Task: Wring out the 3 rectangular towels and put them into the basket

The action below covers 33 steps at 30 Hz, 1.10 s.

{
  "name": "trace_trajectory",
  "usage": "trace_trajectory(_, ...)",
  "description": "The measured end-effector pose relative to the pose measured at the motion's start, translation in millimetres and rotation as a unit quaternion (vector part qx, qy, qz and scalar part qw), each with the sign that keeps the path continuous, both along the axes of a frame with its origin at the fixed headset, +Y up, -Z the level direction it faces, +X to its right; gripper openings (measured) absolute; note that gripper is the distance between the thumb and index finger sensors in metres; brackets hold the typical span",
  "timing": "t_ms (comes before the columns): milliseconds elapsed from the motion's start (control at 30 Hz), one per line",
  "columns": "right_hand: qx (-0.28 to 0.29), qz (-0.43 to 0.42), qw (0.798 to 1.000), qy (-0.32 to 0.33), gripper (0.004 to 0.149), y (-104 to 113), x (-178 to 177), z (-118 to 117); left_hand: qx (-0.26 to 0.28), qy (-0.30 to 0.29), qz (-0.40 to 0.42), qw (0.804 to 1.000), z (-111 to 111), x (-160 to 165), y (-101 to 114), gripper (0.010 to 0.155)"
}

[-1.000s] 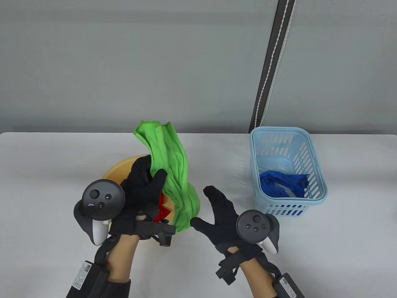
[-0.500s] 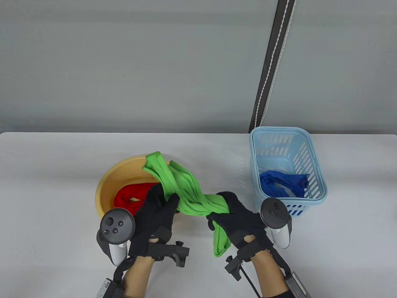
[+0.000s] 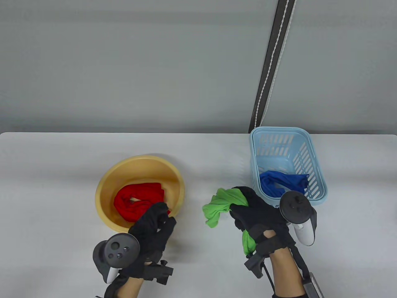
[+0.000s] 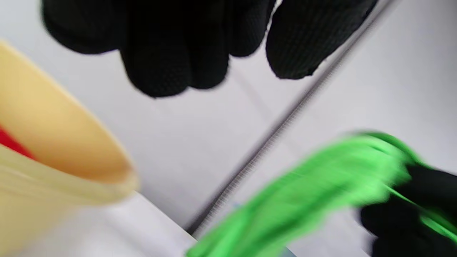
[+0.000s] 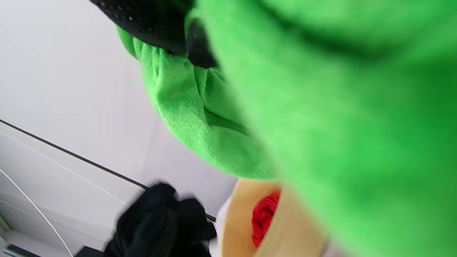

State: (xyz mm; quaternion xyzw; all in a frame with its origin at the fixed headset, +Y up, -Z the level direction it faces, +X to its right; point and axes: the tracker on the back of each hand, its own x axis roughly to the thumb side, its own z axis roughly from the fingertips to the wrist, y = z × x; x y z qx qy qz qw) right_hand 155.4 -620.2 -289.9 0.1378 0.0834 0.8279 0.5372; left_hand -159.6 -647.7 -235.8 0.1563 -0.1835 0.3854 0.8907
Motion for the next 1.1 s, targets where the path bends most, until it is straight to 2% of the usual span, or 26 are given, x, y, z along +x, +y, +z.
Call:
trace_trajectory(67,-0.018,0.016,0.999,0.023,0.051,-1.4,-7.6,1.0,0.010,-0.067,-0.050,0.996,2.2,24.1,0.5,0.094)
trace_trajectory(133,-0.047,0.034,0.997,0.053,0.051,-4.2,-16.7,1.7,0.024,-0.094,-0.096,0.991,2.5,45.1,-1.2,0.108)
trace_trajectory(233,-0.079,0.056,0.989,0.111,0.051,-10.8,-31.0,2.0,0.044,-0.092,-0.140,0.985,-4.3,64.5,-8.2,0.113)
trace_trajectory(300,-0.101,0.046,0.986,0.126,0.052,-15.4,-34.3,1.0,0.048,-0.091,-0.116,0.988,-11.0,64.2,-13.0,0.103)
trace_trajectory(400,-0.106,0.035,0.986,0.125,0.057,-20.4,-30.9,-3.3,0.023,-0.077,-0.061,0.995,-21.9,50.2,-19.4,0.073)
trace_trajectory(467,-0.106,0.001,0.984,0.142,0.066,-23.7,-28.8,-6.3,-0.026,-0.087,-0.011,0.996,-29.0,38.0,-26.1,0.060)
trace_trajectory(533,-0.102,-0.016,0.983,0.154,0.070,-26.2,-28.3,-7.7,-0.072,-0.102,0.073,0.990,-35.5,24.6,-35.6,0.055)
trace_trajectory(600,-0.079,0.007,0.986,0.150,0.071,-30.0,-29.3,-9.8,-0.122,-0.115,0.188,0.968,-42.1,10.8,-45.1,0.055)
trace_trajectory(667,-0.050,0.018,0.989,0.135,0.069,-35.9,-31.6,-10.9,-0.168,-0.136,0.311,0.925,-44.6,1.6,-53.3,0.056)
trace_trajectory(700,-0.043,0.013,0.989,0.137,0.068,-38.4,-33.3,-11.6,-0.176,-0.138,0.340,0.913,-44.6,-0.1,-55.6,0.057)
trace_trajectory(900,-0.052,-0.028,0.987,0.150,0.065,-60.9,-45.1,-11.7,-0.201,-0.205,0.466,0.837,-45.3,0.7,-63.0,0.060)
trace_trajectory(967,-0.051,-0.037,0.989,0.133,0.068,-70.0,-48.4,-10.4,-0.212,-0.235,0.514,0.797,-44.8,4.5,-65.9,0.061)
trace_trajectory(1033,-0.055,-0.050,0.989,0.127,0.073,-79.7,-53.9,-8.5,-0.216,-0.247,0.540,0.775,-44.1,8.2,-68.7,0.061)
trace_trajectory(1100,-0.100,-0.082,0.980,0.153,0.082,-90.4,-62.2,-6.3,-0.213,-0.252,0.560,0.760,-43.5,11.8,-71.5,0.058)
